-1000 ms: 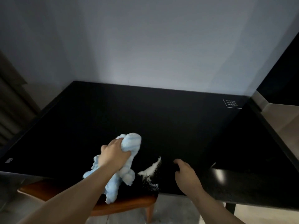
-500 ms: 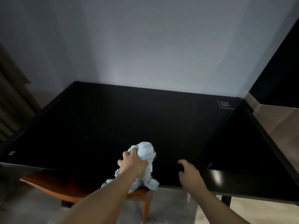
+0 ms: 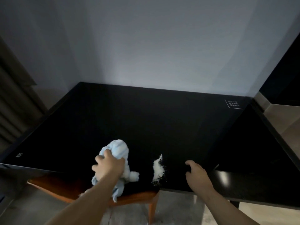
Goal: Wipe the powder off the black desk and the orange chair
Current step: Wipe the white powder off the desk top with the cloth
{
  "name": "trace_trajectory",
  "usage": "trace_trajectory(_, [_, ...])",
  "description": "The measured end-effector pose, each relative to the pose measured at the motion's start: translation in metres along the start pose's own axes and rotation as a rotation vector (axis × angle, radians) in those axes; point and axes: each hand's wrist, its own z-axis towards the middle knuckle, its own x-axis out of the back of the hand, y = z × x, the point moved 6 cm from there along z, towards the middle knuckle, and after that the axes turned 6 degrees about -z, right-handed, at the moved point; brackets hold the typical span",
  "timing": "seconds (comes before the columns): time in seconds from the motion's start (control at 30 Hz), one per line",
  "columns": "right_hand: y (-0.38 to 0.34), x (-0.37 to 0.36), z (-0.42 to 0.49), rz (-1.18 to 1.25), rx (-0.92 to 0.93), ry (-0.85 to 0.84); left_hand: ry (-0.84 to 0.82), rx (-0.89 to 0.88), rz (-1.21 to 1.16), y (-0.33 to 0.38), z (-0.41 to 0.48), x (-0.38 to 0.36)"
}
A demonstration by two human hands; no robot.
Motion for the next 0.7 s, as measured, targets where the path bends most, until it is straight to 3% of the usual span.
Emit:
trace_trajectory(0.33, [-0.006, -0.008, -0.003, -0.086, 0.001, 0.007, -0.210, -0.195, 0.052, 0.053, -0.049, -0.064])
trace_trajectory(0.53, [-0.018, -0.005, 0.001, -0.154, -0.035, 0.032, -0.518, -0.271, -0.295, 0.070, -0.033, -0.041])
trace_trajectory(0.6, [-0.025, -0.004, 0.005, -0.189, -0.034, 0.035, -0.467, -0.352, -0.273, 0.073, -0.020, -0.022])
trace_trajectory(0.7, [-0.032, -0.003, 0.013, -0.222, -0.065, 0.019, -0.192, -0.388, -0.040, 0.064, 0.014, 0.011])
